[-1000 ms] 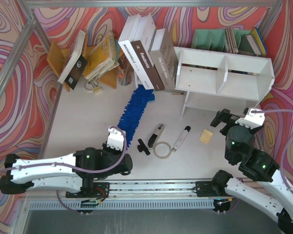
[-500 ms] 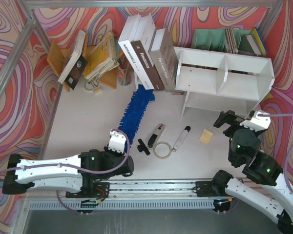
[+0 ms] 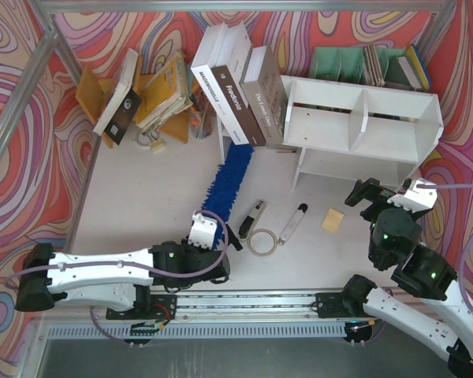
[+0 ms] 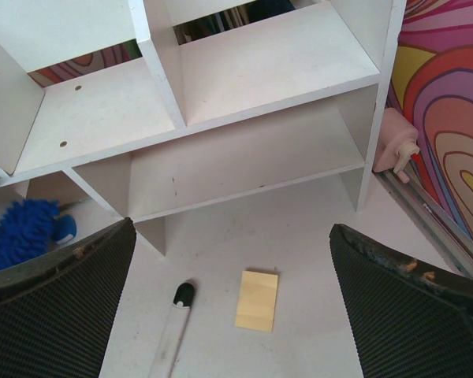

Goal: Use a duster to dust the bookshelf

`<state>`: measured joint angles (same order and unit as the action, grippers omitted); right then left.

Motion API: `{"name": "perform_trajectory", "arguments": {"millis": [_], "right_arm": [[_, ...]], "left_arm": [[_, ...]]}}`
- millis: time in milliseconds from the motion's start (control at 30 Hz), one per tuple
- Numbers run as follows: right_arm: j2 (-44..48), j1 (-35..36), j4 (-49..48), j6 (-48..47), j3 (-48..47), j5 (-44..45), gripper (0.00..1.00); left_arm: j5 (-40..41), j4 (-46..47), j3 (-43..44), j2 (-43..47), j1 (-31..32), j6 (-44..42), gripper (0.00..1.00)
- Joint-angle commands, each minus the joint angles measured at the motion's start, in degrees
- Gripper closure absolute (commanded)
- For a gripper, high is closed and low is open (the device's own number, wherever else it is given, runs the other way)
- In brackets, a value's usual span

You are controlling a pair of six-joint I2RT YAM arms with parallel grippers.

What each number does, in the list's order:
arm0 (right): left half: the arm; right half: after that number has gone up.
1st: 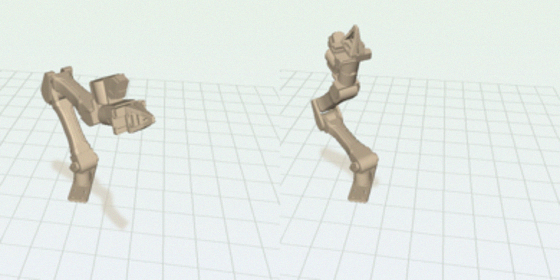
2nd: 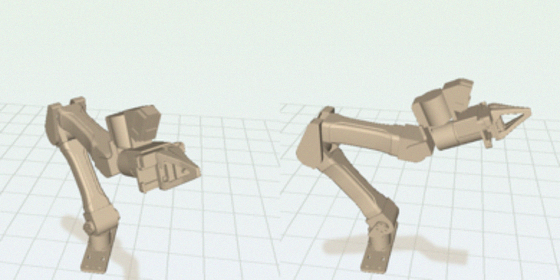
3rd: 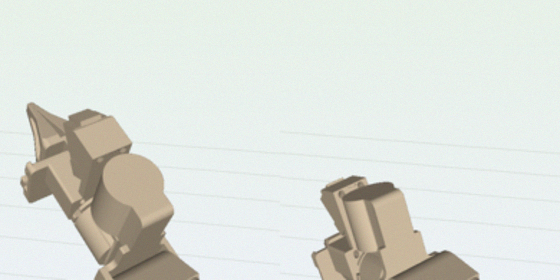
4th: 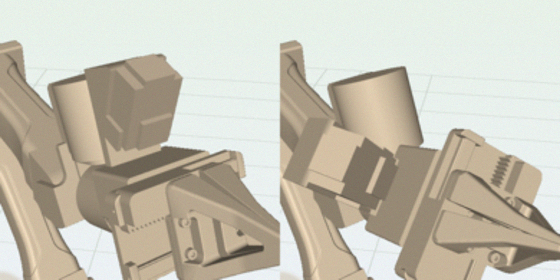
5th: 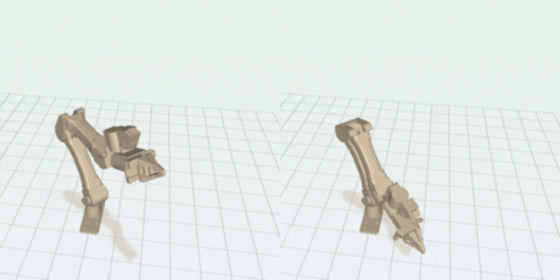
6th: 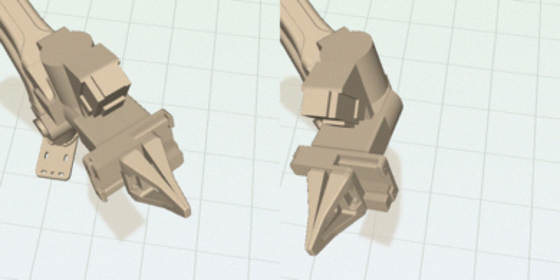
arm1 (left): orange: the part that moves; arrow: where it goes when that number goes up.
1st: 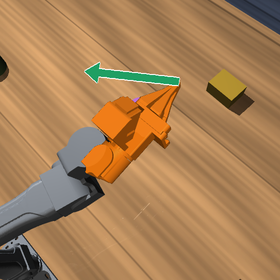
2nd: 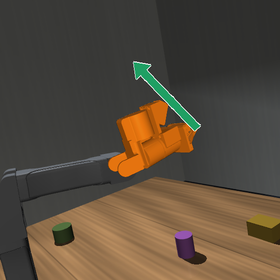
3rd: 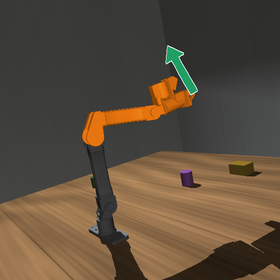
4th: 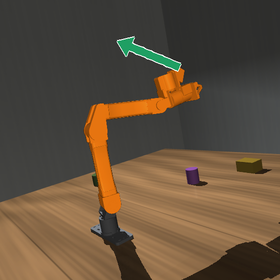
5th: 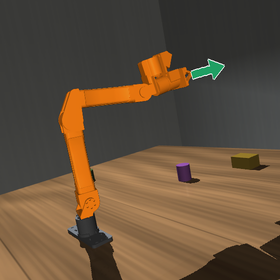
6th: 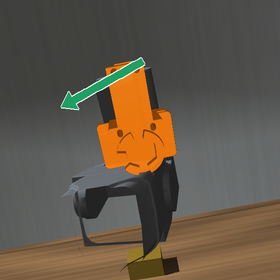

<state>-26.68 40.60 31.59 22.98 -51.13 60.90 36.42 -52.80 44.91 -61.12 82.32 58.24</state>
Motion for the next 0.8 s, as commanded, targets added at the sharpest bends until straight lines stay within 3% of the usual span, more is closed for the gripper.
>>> {"name": "perform_trajectory", "arguments": {"millis": [0,233,500,767], "right_arm": [[0.5,0.4,0.0,0.8,0.3,1.4,0.01],[0.7,0.4,0.1,0.8,0.2,1.4,0.01],[0.7,0.4,0.0,0.9,0.3,1.4,0.01],[0.4,0.4,0.0,0.9,0.2,1.4,0.01]], "left_arm": [[0.3,1.9,0.5,-1.9,-0.7,-0.3,1.0],[2.3,0.6,1.0,0.4,-1.0,0.1,1.0],[12.3,-2.5,7.9,6.7,-1.0,-6.4,1.0],[14.0,-0.9,13.0,6.0,-1.1,-13.4,1.0]]}}
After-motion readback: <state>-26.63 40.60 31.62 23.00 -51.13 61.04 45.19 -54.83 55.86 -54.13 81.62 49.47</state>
